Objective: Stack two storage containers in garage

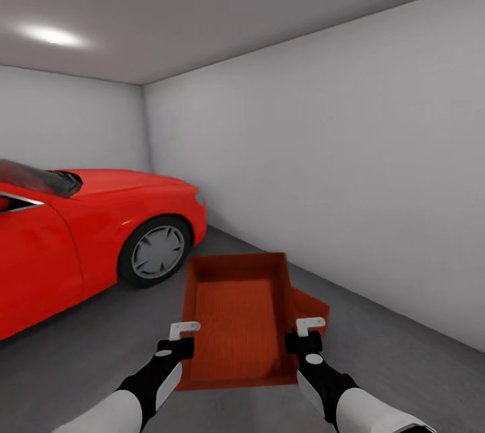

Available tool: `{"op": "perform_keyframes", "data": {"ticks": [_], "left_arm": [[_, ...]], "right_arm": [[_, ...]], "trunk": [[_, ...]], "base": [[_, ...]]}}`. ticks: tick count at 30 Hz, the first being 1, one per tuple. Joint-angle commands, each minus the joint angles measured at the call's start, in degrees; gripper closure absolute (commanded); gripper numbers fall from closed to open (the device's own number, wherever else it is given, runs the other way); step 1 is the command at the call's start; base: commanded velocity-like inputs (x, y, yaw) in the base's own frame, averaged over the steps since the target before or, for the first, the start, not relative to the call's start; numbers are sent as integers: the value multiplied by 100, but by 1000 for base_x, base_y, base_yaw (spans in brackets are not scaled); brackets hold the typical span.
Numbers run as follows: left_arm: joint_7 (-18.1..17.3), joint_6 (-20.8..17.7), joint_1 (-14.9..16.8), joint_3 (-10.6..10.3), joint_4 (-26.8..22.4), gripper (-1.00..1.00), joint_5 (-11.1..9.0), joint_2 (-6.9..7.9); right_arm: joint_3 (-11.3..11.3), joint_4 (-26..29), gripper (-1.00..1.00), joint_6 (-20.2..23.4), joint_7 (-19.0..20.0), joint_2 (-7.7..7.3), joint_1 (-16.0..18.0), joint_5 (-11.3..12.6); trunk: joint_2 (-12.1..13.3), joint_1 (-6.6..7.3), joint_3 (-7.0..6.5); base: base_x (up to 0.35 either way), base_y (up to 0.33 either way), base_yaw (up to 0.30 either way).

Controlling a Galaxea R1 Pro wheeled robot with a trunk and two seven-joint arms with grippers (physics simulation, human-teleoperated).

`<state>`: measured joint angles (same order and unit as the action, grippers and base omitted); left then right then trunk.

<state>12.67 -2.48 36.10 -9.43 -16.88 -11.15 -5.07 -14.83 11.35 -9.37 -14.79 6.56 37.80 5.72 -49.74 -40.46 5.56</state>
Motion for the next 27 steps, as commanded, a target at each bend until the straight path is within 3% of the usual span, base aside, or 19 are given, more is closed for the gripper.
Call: {"op": "perform_keyframes", "data": {"ticks": [1, 14, 27], "left_arm": [[245, 283, 2, 257, -34, 100, 60, 197], [246, 283, 2, 257, -35, 100, 60, 199], [245, 285, 2, 257, -35, 100, 60, 236]], "right_arm": [[244, -19, 100, -46, -147, -4, 8, 544], [243, -19, 100, -47, -147, -6, 8, 544], [244, -19, 100, -39, -139, -6, 8, 544]], "trunk": [[-7, -4, 9], [-7, -4, 9], [-7, -4, 9]], "base": [[308, 191, -285], [307, 192, -267], [306, 192, -18]]}}
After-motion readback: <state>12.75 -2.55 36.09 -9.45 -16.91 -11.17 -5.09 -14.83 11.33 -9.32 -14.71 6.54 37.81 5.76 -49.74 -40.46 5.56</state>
